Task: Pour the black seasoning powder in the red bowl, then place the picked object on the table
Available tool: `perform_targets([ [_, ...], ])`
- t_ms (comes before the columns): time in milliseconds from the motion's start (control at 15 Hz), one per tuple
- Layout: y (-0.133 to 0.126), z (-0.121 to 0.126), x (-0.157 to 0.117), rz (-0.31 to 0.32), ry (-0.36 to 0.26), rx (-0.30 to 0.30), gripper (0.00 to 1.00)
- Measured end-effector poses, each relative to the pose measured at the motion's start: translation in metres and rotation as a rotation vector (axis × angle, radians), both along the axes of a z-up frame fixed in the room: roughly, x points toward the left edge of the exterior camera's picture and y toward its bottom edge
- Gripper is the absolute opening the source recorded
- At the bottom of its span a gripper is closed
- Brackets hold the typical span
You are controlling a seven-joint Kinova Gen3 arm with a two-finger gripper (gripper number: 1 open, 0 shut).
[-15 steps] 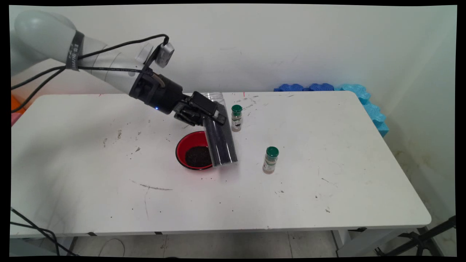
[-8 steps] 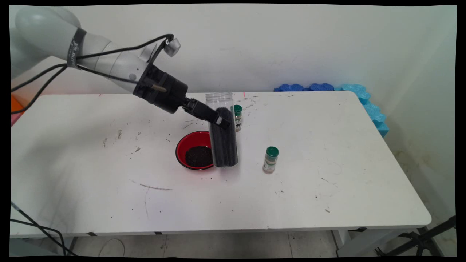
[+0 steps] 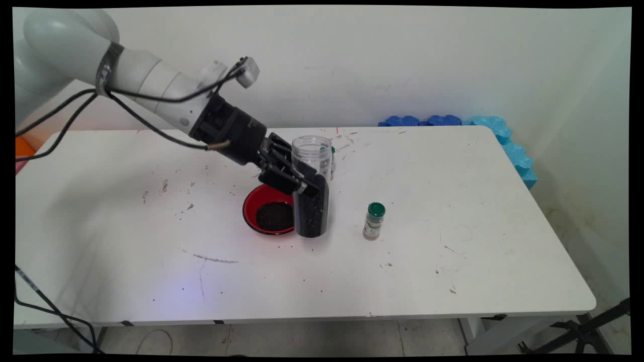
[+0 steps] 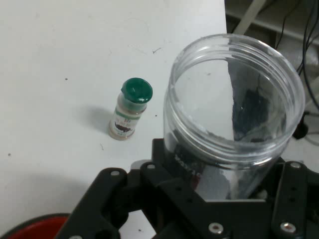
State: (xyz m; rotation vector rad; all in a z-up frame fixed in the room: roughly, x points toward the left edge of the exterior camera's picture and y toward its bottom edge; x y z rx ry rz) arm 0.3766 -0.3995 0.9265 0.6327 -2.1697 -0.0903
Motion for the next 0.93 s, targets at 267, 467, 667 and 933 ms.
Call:
perform_targets([
  [267, 0.004, -0.004, -0.009, -0.072, -0.042, -0.098, 0.0],
  [467, 0.009, -0.011, -0.017, -0.107, -0.063, -0.141, 0.0],
  [667, 0.013, -0.019, -0.025, -0.123, -0.071, -0.166, 0.0],
  [933, 0.018, -0.036, -0.036, -0.12, -0.07, -0.197, 0.0],
])
